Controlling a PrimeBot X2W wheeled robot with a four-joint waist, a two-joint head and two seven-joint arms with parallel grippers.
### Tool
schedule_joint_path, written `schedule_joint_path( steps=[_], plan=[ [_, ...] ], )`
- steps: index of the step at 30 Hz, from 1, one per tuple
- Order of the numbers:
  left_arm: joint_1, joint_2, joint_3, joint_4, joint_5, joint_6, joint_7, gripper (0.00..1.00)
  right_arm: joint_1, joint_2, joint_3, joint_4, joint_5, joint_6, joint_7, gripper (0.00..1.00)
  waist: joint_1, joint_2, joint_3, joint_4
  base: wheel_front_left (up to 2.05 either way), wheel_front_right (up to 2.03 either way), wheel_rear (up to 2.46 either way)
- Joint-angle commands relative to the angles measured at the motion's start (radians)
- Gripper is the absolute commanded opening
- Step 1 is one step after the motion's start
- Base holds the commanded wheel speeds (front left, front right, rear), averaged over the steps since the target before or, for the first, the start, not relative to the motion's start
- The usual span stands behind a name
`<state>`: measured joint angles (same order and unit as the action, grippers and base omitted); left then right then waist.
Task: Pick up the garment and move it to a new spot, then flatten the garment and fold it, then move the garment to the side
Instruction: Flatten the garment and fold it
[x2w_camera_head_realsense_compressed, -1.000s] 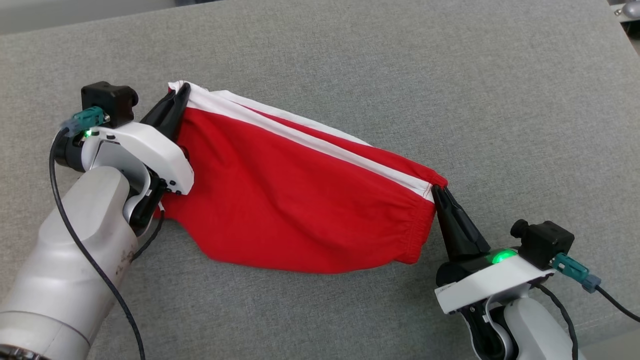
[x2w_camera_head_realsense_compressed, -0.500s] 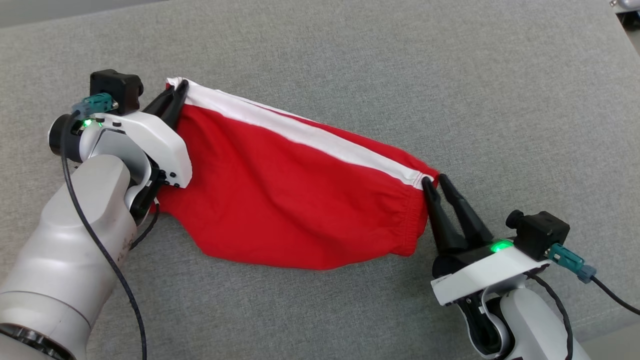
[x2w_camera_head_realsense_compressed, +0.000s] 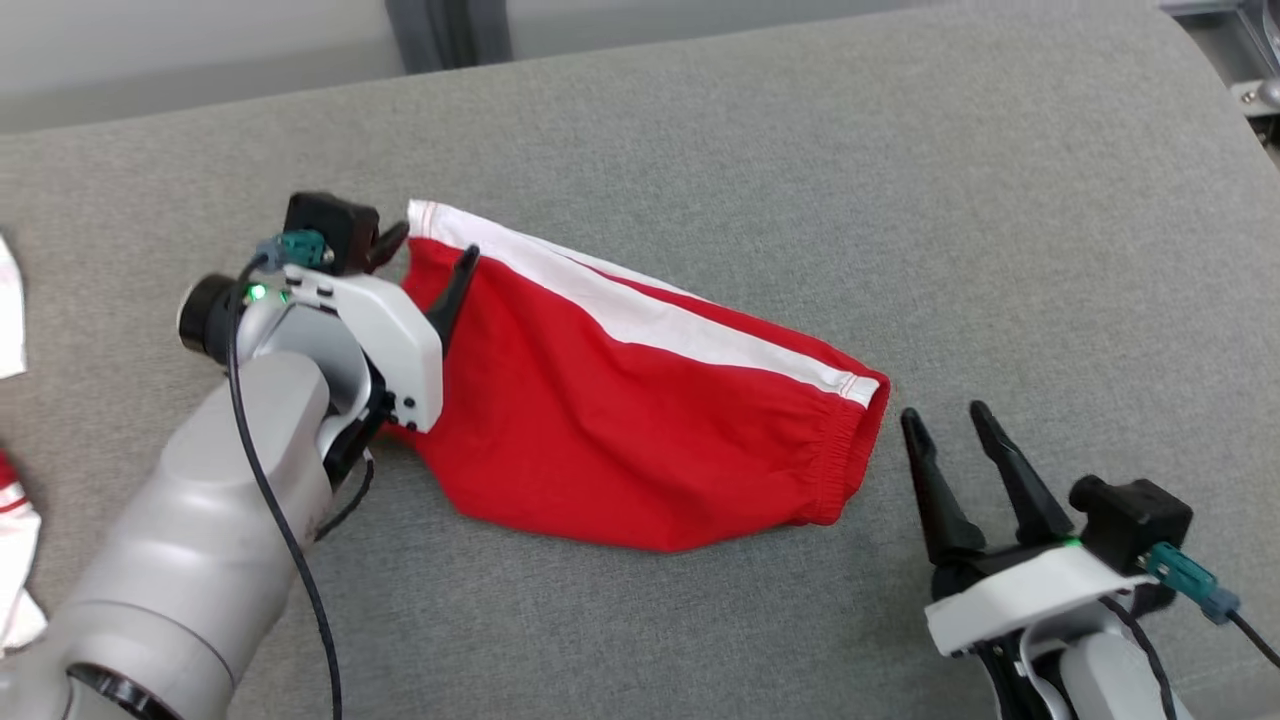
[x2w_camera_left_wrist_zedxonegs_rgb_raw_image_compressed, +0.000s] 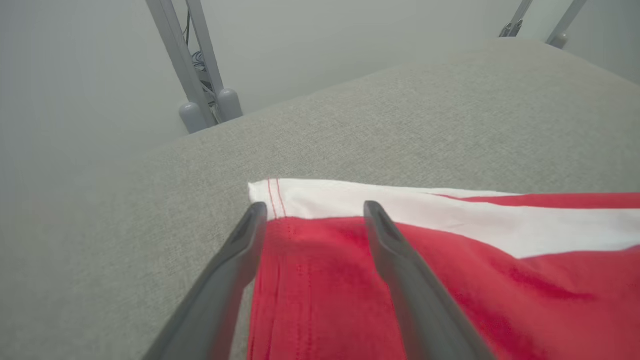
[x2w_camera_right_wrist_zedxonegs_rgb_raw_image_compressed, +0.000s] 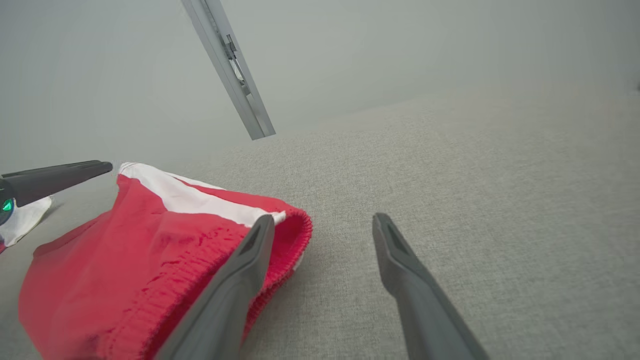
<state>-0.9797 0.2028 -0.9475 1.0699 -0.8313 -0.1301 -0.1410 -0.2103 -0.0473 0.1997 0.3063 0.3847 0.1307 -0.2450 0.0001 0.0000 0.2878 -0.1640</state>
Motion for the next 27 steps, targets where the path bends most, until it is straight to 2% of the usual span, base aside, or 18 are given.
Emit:
schedule_joint_path(
  steps=[1, 7, 11, 14, 21, 27],
  plan=[
    [0.030, 0.004, 0.003, 0.014, -0.013, 0.000, -0.010, 1.00, 0.032, -0.006, -0.033, -0.030, -0.017, 0.000, 0.013, 1.00, -0.0001, 0.0000, -0.032, 0.021, 0.00, 0.00, 0.00],
    [0.093, 0.020, 0.034, 0.036, -0.067, 0.000, -0.008, 1.00, 0.096, -0.006, -0.100, -0.125, -0.047, 0.000, 0.046, 1.00, -0.0001, 0.0000, -0.067, 0.025, 0.00, 0.00, 0.00],
    [0.139, 0.024, 0.052, 0.017, -0.129, 0.000, 0.041, 1.00, 0.126, -0.006, -0.129, -0.189, -0.055, 0.000, 0.076, 1.00, -0.0001, 0.0000, -0.071, 0.016, 0.00, 0.00, 0.00],
    [0.156, 0.042, 0.063, -0.004, -0.173, 0.000, 0.091, 1.00, 0.136, -0.006, -0.130, -0.226, -0.053, 0.000, 0.090, 1.00, -0.0001, 0.0000, -0.062, 0.002, 0.00, 0.00, 0.00],
    [0.151, 0.069, 0.059, 0.044, -0.188, 0.011, 0.149, 1.00, 0.146, -0.006, -0.118, -0.272, -0.046, 0.000, 0.100, 1.00, -0.0001, 0.0000, -0.038, -0.034, 0.00, 0.00, 0.00],
    [0.163, 0.050, 0.061, 0.051, -0.214, 0.003, 0.197, 1.00, 0.149, -0.006, -0.119, -0.281, -0.043, 0.000, 0.096, 1.00, -0.0001, 0.0000, -0.031, -0.050, 0.00, 0.00, 0.00]
  ],
)
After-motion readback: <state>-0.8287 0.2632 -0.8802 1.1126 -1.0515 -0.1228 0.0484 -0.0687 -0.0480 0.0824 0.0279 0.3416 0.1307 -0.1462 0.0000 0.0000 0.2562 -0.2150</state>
